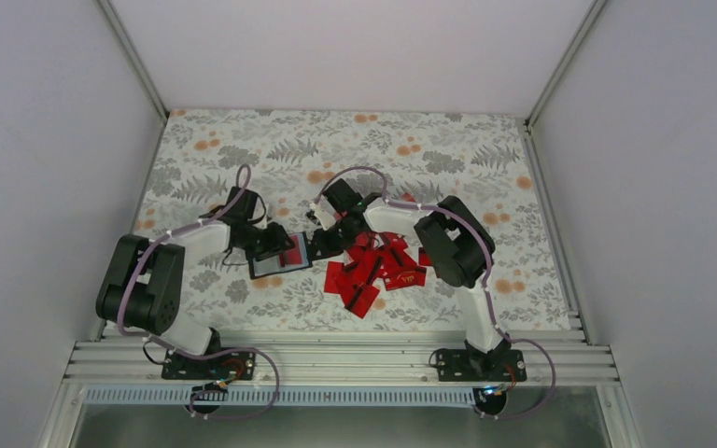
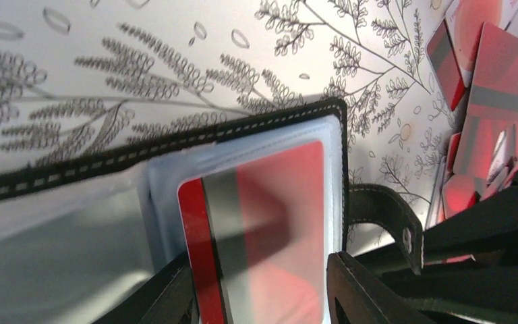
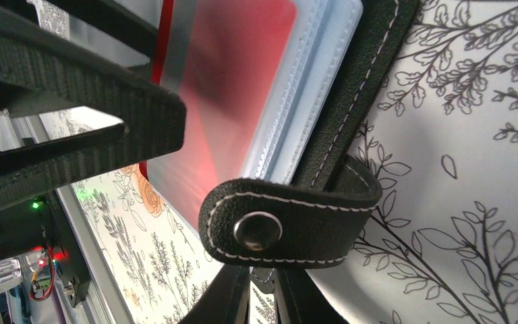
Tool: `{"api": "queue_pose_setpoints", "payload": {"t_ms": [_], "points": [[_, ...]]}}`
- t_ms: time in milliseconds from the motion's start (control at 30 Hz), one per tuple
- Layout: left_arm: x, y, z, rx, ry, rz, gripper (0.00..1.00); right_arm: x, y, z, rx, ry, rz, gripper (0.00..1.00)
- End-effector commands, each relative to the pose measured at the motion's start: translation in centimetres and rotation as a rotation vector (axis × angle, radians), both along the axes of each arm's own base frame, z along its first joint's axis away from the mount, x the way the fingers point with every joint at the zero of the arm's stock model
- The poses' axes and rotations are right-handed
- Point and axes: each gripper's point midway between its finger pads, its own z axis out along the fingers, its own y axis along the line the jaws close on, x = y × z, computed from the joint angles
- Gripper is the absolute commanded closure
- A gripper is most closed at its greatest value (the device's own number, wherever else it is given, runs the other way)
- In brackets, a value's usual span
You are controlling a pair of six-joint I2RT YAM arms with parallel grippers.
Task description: Put the credit cards into the card holder
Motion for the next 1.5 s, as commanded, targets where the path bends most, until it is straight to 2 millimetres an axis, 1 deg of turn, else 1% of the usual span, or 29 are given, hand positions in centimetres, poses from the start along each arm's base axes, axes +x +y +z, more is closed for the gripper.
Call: {"api": "queue_pose_setpoints", "payload": {"t_ms": [0,133,300,433,567,700,1000,1167,1333,1400,1467], "points": [[-0.4,1.1,-1.8,0.153,0.062,-0.017,0.51,0.2,1.0,0.5,0.032,-0.016,0.014,0.89],[-0.4,0.4,-1.9,0.211,0.087,-0.034,0.46,0.4,1.3,0.6,0.047,-0.019,0.014,0.89],[-0.8,-0.4,-2.2,0.257,0.136,-0.038,0.44,0.6,1.6,0.5,0.061,-0.013,0.007,0.89],[-1.4,-0.3,-2.4,0.273,0.172,-0.012,0.40,0.6,1.5,0.7,0.057,-0.027,0.003,0.89],[-1.8,-0.2,-1.7,0.261,0.182,0.023,0.32,0.5,1.2,0.7,0.052,-0.032,0.002,0.89],[-2.0,-0.4,-1.1,0.227,0.188,0.063,0.27,0.4,1.0,0.9,0.051,-0.037,-0.001,0.89],[-3.2,-0.9,-1.3,0.167,0.267,0.138,0.25,0.2,1.1,1.0,0.068,-0.024,-0.010,0.89],[-2.5,-1.4,-0.5,0.135,0.263,0.160,0.25,0.3,1.1,1.0,0.069,-0.022,-0.018,0.89],[-1.8,-2.0,0.0,0.113,0.249,0.157,0.25,0.3,1.2,1.0,0.071,-0.014,-0.026,0.89],[-1.6,-2.0,0.5,0.117,0.231,0.150,0.24,0.2,1.0,1.2,0.067,-0.019,-0.027,0.89],[-1.2,-1.5,1.1,0.144,0.202,0.145,0.24,0.3,0.7,1.2,0.048,-0.033,-0.031,0.89]]}}
